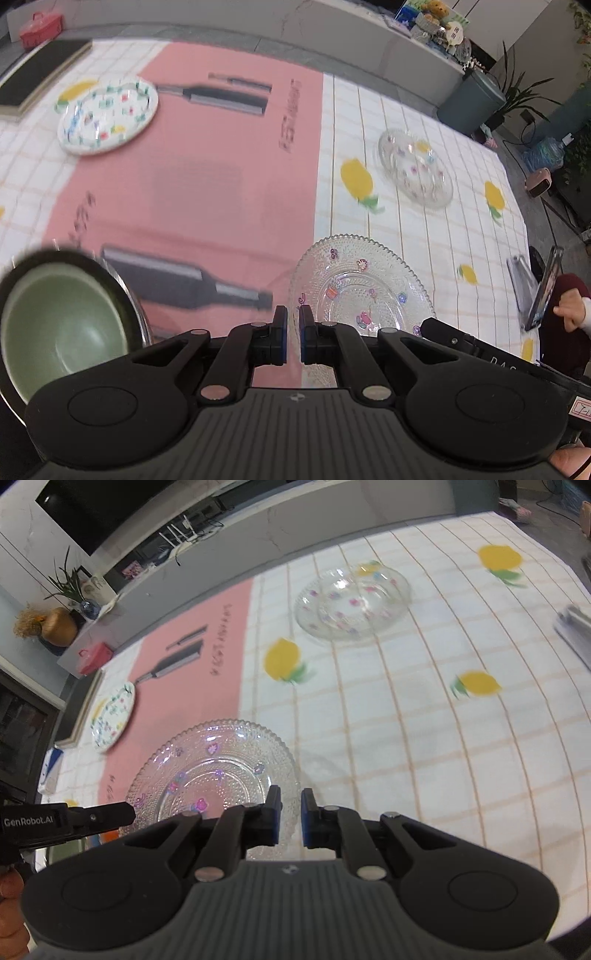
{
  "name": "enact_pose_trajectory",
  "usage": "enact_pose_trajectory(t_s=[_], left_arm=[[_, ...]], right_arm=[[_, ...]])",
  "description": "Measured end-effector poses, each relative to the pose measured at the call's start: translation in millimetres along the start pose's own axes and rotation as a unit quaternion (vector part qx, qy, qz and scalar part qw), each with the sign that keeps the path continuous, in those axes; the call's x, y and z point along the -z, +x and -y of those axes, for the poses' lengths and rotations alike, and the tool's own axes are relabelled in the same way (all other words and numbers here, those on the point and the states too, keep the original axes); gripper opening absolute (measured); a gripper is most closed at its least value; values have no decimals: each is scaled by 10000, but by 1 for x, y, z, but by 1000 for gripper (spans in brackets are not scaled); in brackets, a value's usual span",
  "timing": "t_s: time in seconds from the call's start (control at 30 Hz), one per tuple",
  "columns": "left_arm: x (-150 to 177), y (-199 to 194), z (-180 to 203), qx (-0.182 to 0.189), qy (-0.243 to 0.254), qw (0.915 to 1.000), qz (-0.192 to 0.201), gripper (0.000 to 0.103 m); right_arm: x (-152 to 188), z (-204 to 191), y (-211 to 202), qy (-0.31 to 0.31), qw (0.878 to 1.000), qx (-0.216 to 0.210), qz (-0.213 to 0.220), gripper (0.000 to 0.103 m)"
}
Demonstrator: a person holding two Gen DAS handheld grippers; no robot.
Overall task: Organize plates and bowls
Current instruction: 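Lift the glass plate with both grippers and carry it beside the bowl stack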
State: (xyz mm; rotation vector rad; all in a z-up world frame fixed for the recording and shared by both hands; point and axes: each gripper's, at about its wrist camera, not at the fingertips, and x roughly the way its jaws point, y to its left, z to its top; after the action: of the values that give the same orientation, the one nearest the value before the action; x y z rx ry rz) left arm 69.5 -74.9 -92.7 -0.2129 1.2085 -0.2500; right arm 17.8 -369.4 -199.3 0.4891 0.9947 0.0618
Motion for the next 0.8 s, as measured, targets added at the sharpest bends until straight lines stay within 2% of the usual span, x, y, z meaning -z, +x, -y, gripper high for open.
enact_pose_trajectory(t_s=[0.2,0.4,0.8], left_arm=[[30,17,-6,-46,-119,9997,-188,6],[47,26,-17,-139,-219,9994,-250,6],[53,29,-25,-364,-184,9991,-65,6]], right_arm=[[27,13,9,66,9997,70,-222,9],[42,12,17,-52,9994,109,-339,9],[46,1,28,-235,9988,122,-400,8]])
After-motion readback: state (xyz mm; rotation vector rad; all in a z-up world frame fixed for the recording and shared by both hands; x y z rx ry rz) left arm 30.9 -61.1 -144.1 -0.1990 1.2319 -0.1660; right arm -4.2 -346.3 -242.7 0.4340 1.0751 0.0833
